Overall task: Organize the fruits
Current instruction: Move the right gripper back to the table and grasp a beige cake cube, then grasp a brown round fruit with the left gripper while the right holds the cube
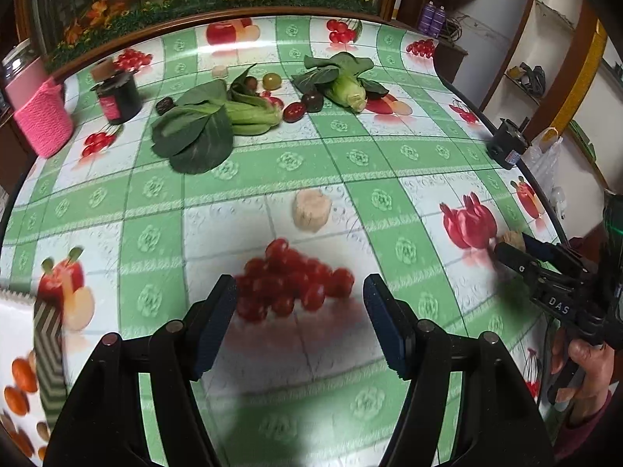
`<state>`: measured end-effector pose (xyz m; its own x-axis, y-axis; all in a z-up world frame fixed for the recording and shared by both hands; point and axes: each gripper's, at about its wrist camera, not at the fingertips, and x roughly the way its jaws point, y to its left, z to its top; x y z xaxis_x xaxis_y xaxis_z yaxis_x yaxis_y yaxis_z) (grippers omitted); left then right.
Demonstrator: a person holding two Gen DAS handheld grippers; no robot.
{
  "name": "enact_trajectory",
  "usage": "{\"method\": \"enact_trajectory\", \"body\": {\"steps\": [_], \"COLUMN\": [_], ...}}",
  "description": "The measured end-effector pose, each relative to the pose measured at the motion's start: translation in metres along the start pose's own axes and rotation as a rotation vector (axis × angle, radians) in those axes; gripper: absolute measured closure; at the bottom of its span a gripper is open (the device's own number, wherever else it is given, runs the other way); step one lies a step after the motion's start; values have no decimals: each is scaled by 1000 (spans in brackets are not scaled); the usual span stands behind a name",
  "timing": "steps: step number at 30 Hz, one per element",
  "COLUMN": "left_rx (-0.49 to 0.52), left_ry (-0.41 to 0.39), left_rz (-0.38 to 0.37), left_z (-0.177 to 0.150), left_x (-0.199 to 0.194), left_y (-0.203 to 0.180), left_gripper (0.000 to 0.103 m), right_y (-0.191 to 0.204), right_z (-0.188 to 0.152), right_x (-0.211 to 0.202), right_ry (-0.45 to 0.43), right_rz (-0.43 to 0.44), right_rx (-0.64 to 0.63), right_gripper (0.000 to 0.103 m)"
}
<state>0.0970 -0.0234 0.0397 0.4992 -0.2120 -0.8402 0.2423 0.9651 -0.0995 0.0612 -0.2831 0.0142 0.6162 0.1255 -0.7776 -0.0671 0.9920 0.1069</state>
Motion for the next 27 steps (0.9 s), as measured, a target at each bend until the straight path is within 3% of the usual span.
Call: {"method": "enact_trajectory", "body": {"steps": [2,18,20,21,22,27], "left_rx": [6,49,57,73,84,75], "left_ry": [7,13,-2,-7,-9,-1], "left_rz": [-5,15,31,47,48,24], "left_z": [5,34,35,35,34,26], "left_x": [7,49,49,49,49,43], "left_y": [-3,-11,-11,-11,-11,-7], "left_gripper": [37,38,58,74,78,79], "right_y": [1,5,5,5,5,9], "right_z": [0,-3,-2,-2,-2,-3], "right_x": [1,-4,-3,-2,-2,-2], "right_ry": [-1,-24,-20,-19,-19,-18], "right_rz": [-17,81,89,92,93,112], "right_rx": [-15,-22,-19,-17,-17,-22], "right_gripper": [70,70,70,70,70,70]}}
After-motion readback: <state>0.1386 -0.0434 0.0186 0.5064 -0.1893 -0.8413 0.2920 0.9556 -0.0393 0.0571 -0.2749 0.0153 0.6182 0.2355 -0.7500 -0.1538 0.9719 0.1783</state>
